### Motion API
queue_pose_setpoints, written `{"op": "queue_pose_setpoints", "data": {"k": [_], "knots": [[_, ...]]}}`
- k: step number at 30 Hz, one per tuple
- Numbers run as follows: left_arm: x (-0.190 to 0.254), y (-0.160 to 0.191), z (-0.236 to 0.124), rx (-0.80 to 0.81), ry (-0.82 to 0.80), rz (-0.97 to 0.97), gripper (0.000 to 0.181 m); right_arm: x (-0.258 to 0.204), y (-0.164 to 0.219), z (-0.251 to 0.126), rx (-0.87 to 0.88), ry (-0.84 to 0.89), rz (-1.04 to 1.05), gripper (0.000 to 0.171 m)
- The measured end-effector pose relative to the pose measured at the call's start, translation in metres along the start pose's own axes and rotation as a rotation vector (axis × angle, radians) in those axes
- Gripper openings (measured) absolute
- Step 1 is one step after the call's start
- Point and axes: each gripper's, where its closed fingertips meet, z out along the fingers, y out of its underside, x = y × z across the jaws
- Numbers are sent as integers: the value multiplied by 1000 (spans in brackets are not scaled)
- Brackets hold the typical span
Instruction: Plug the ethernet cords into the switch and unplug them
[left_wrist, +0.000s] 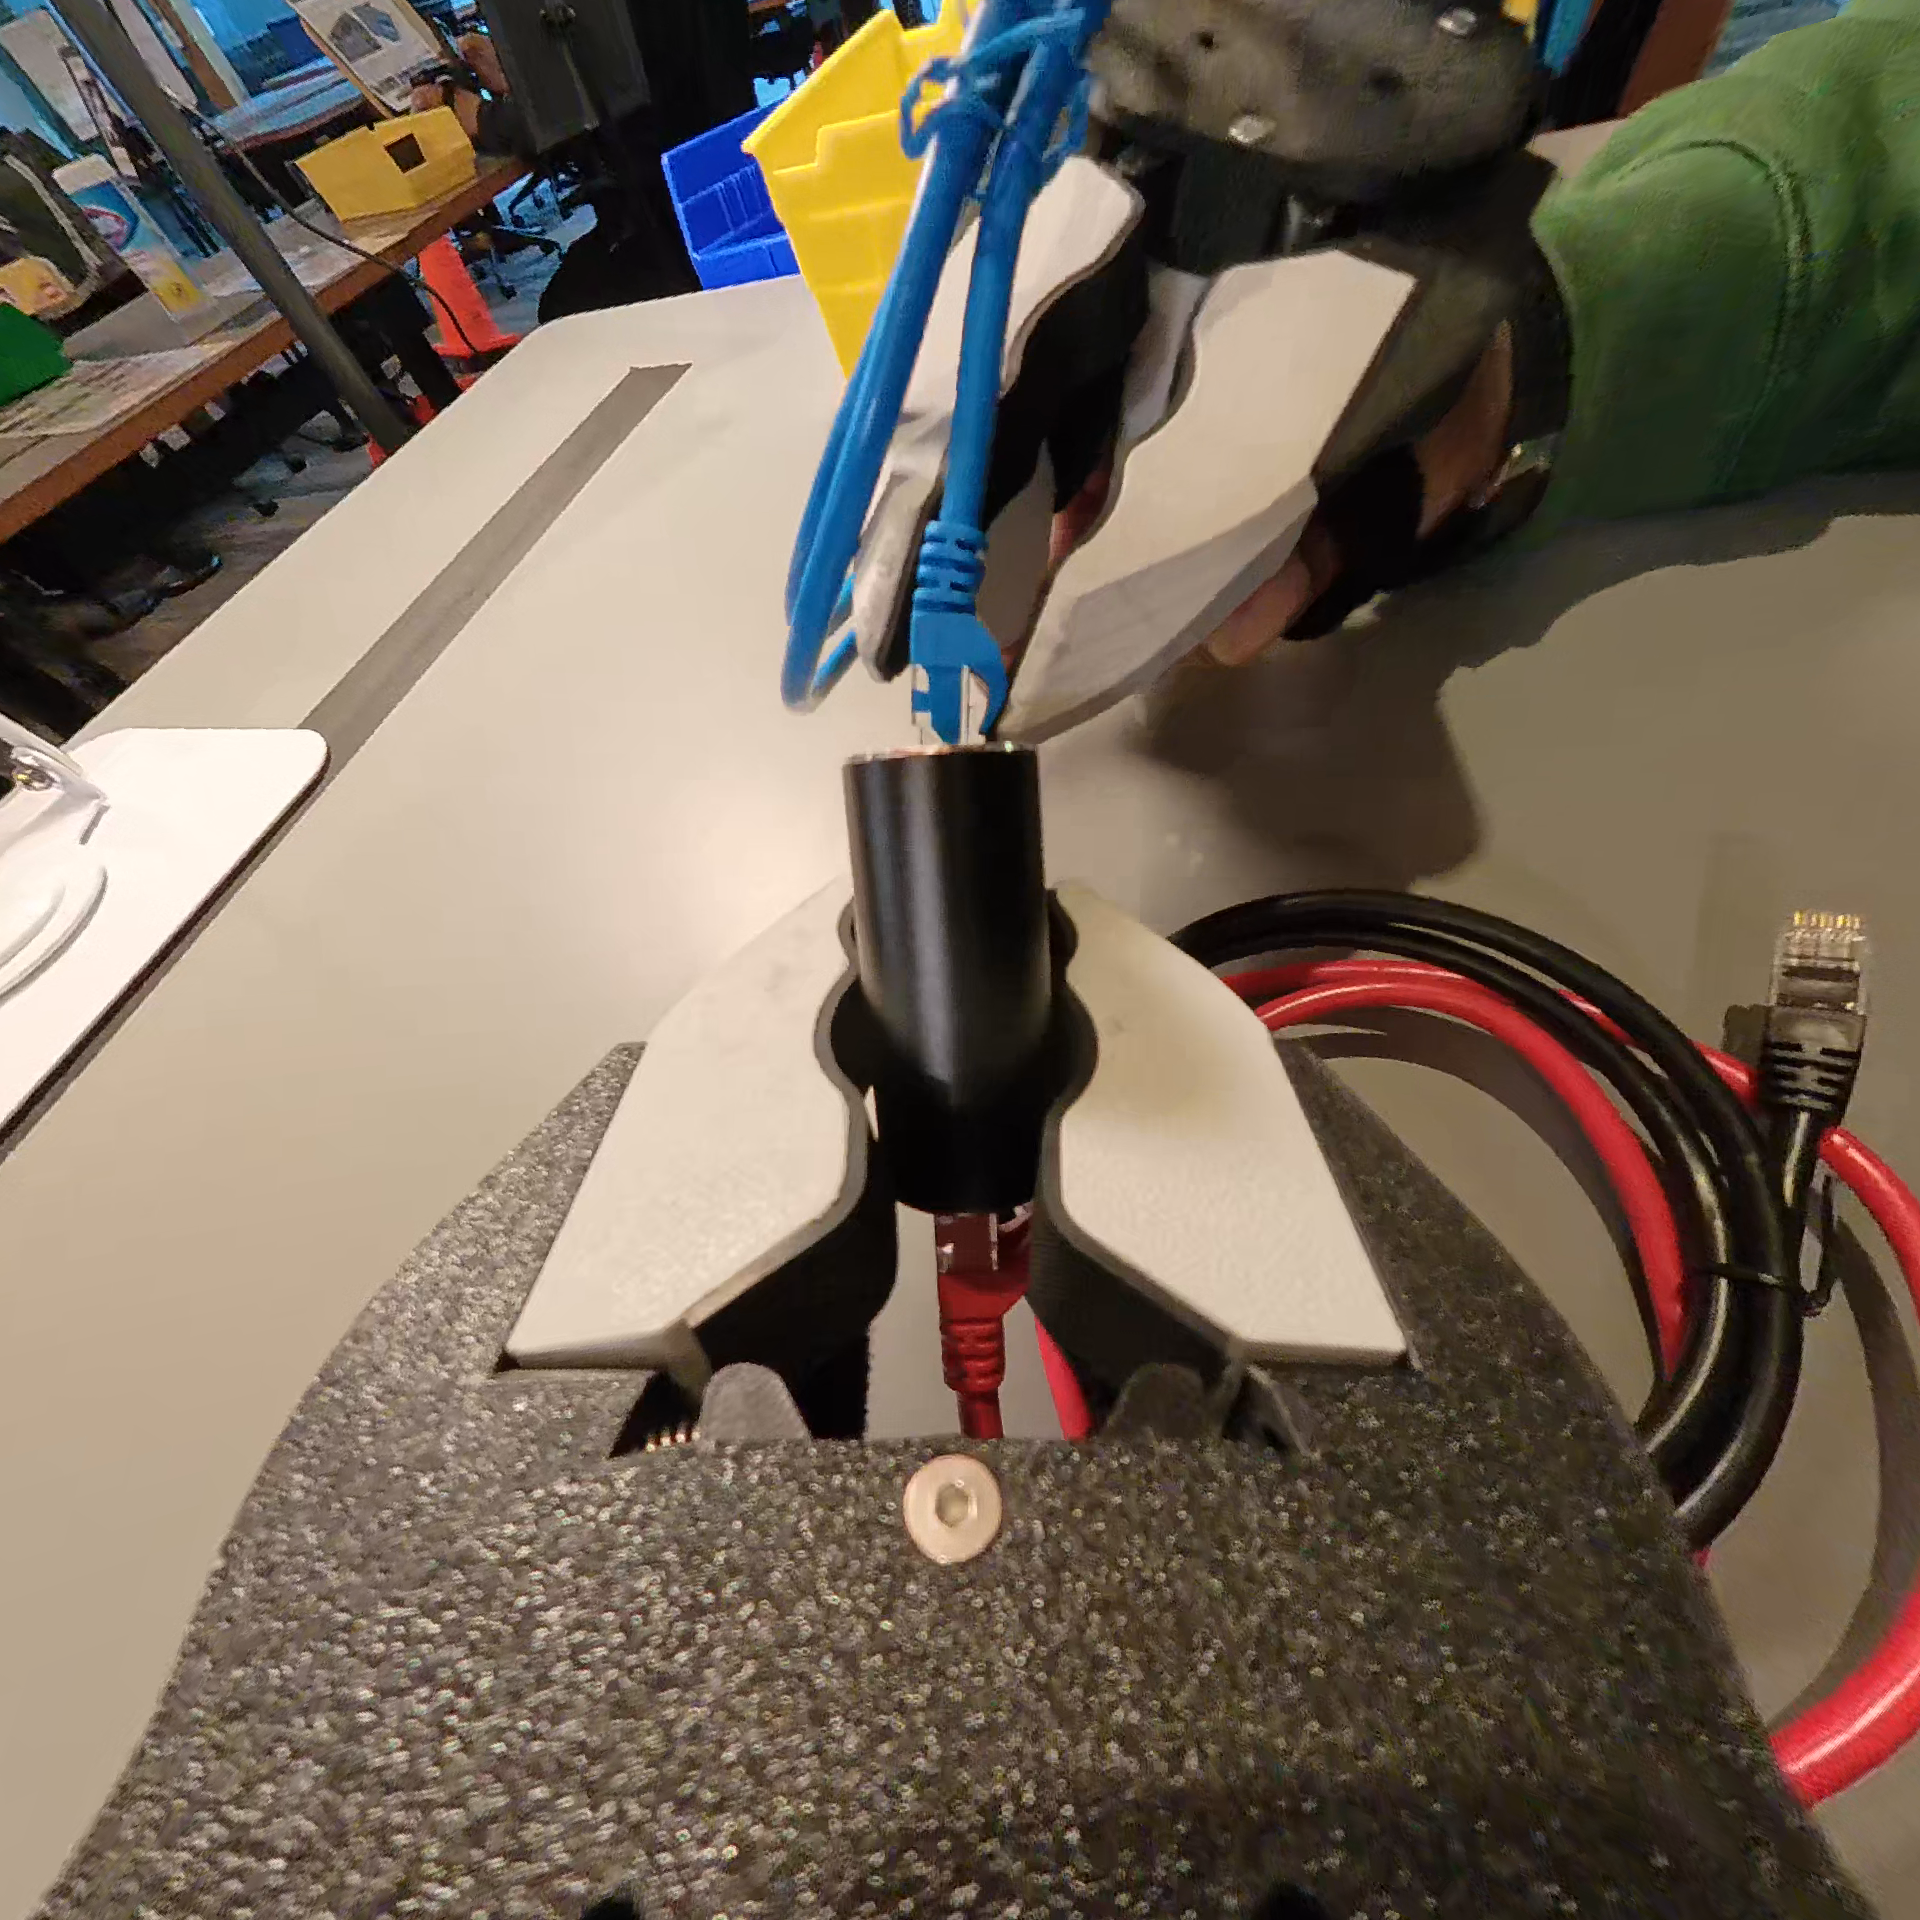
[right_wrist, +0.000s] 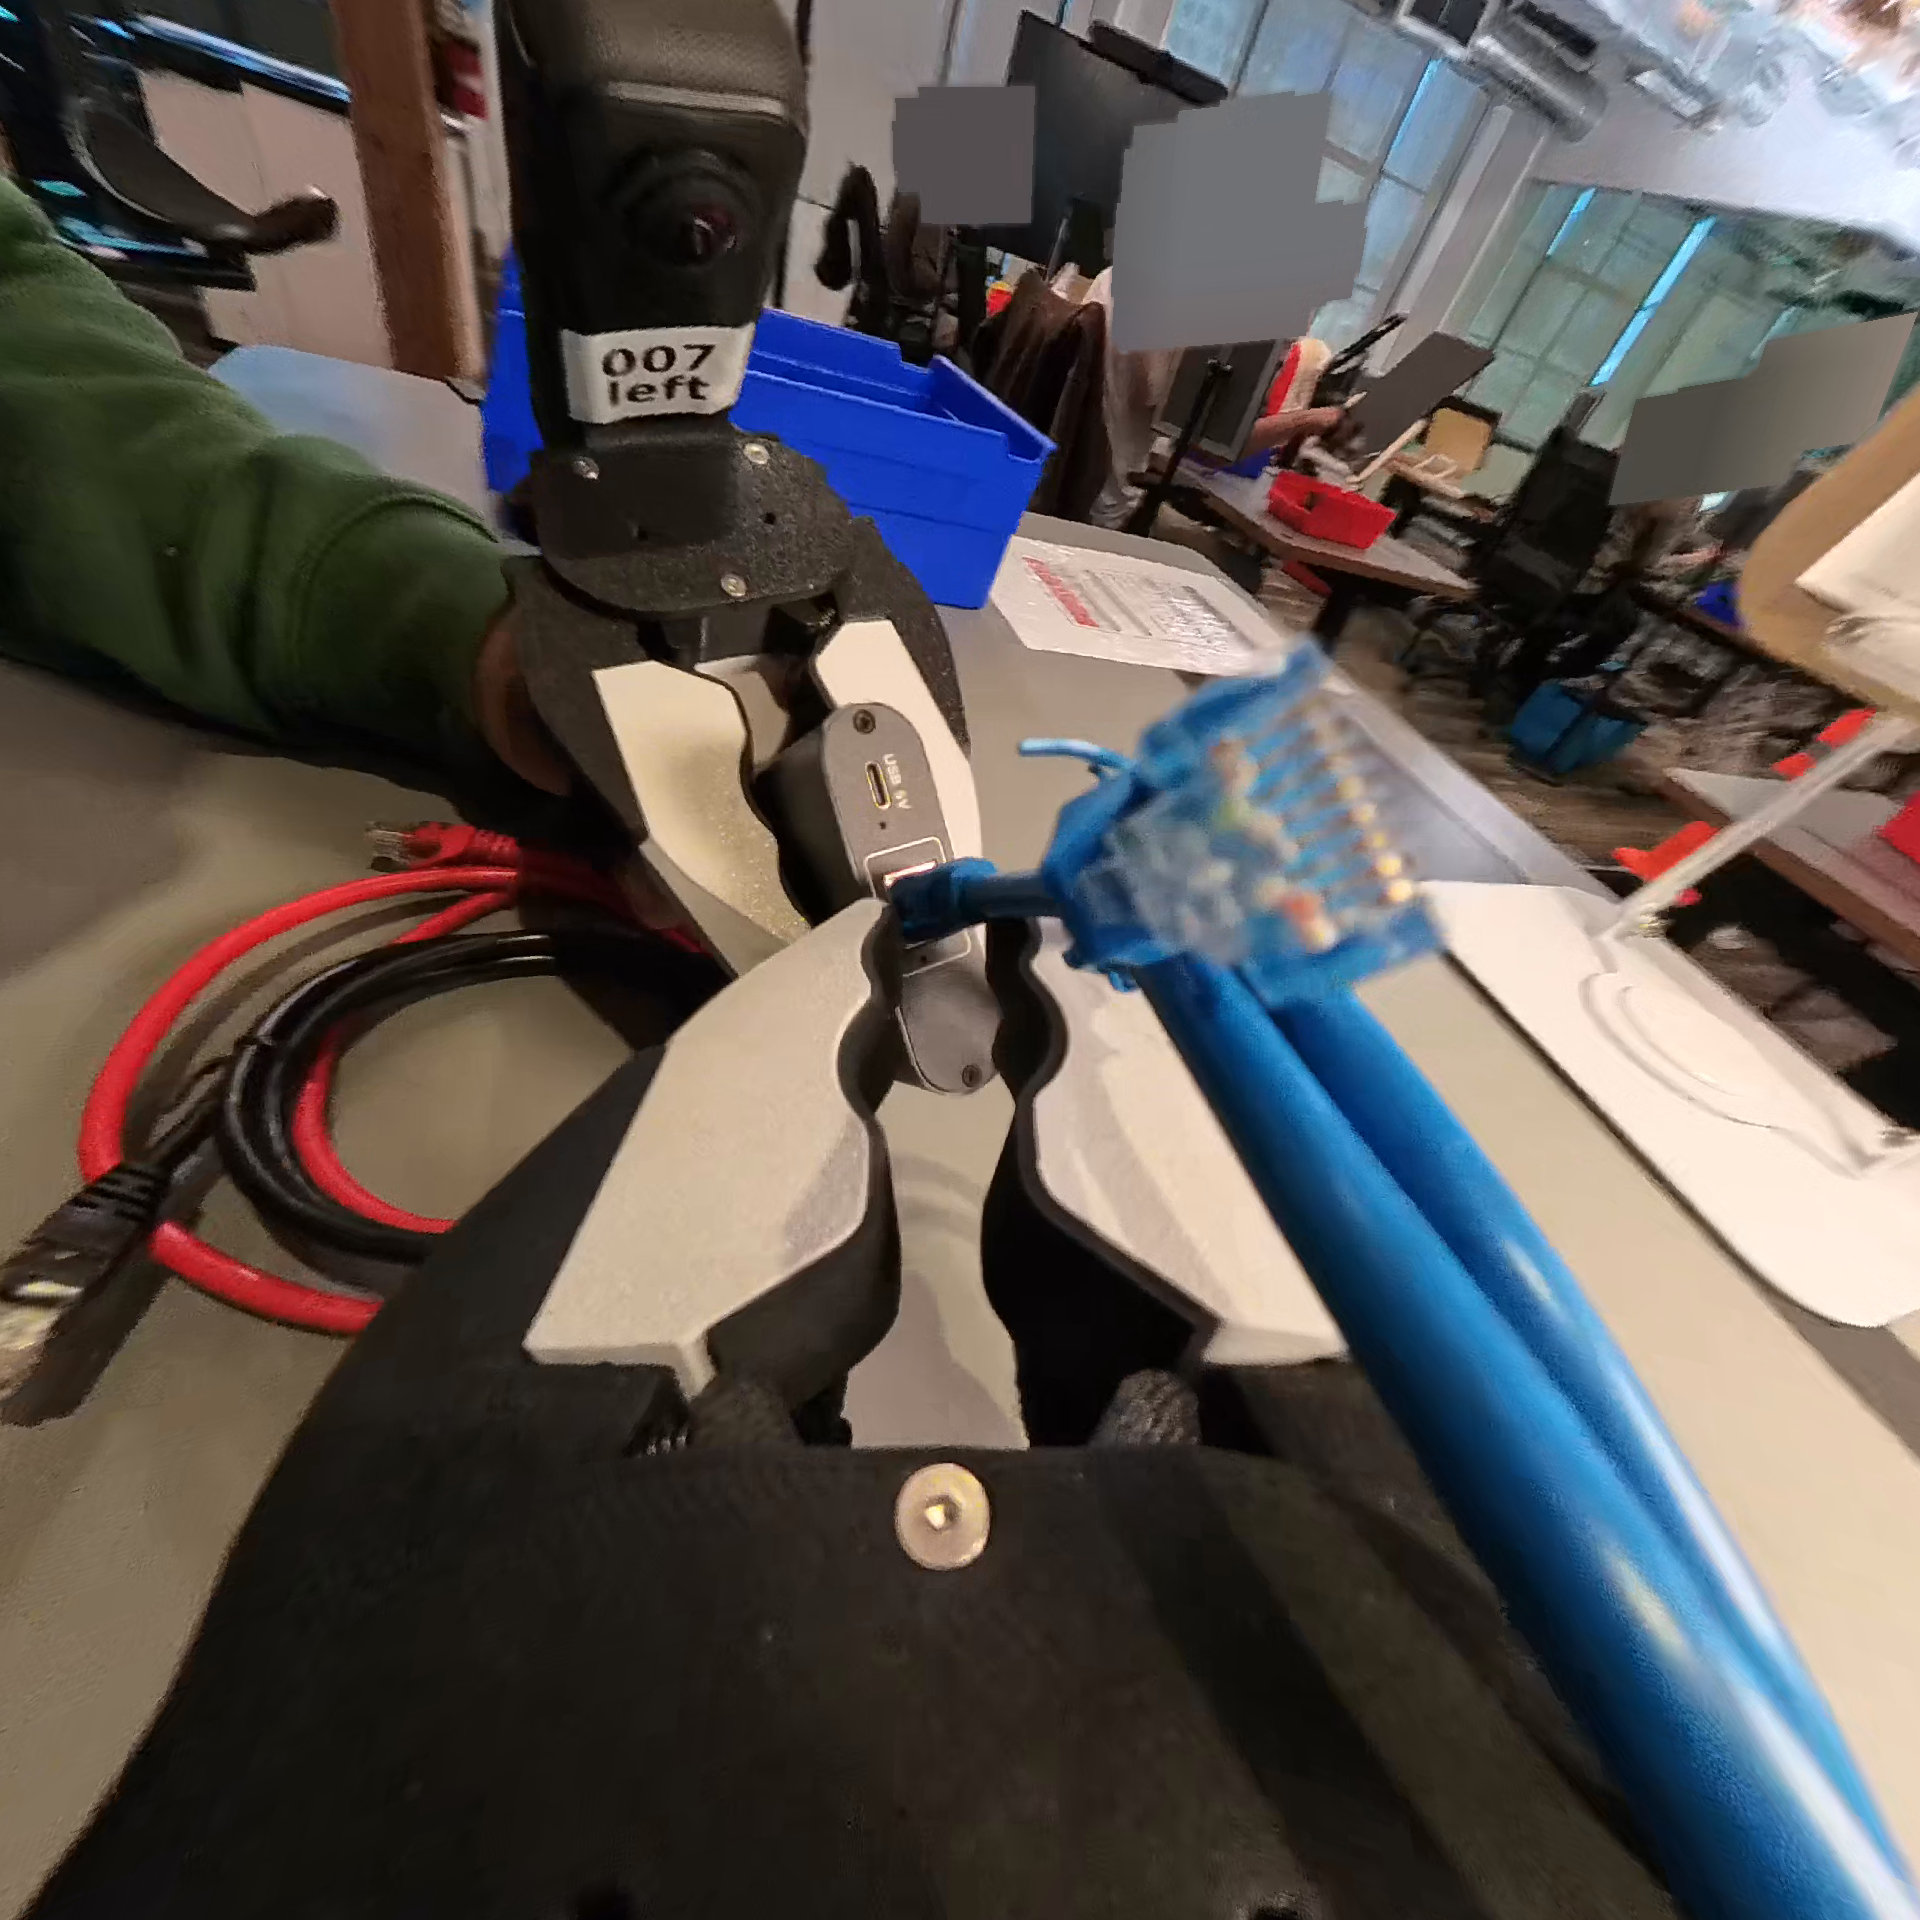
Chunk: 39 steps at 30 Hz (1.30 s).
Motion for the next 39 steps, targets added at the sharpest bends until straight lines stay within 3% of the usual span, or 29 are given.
{"op": "queue_pose_setpoints", "data": {"k": [1,6,8,10,14,22,28,33,36,39], "knots": [[2,0,1,-2,3,15,29,-1,1,-1,1,-34,29,16],[7,-3,1,4,16,41,28,-5,-2,-5,31,-102,117,12],[21,6,4,-39,87,101,29,22,-11,-15,81,33,144,12],[30,4,13,-58,39,202,29,47,-14,-31,73,108,110,15],[25,0,14,-42,82,52,29,56,-14,-46,72,99,145,15],[0,0,3,-4,42,-76,27,43,20,-28,-51,8,419,14],[-24,-5,-13,85,6,-211,28,36,8,-47,-75,51,557,15],[-24,-4,-11,73,-2,-198,28,30,-24,-118,-96,151,588,15],[-22,-2,-9,58,-3,-180,28,57,-37,-198,-98,335,600,15],[-22,-2,-9,55,-7,-178,28,87,-27,-284,-91,528,710,15]]}}
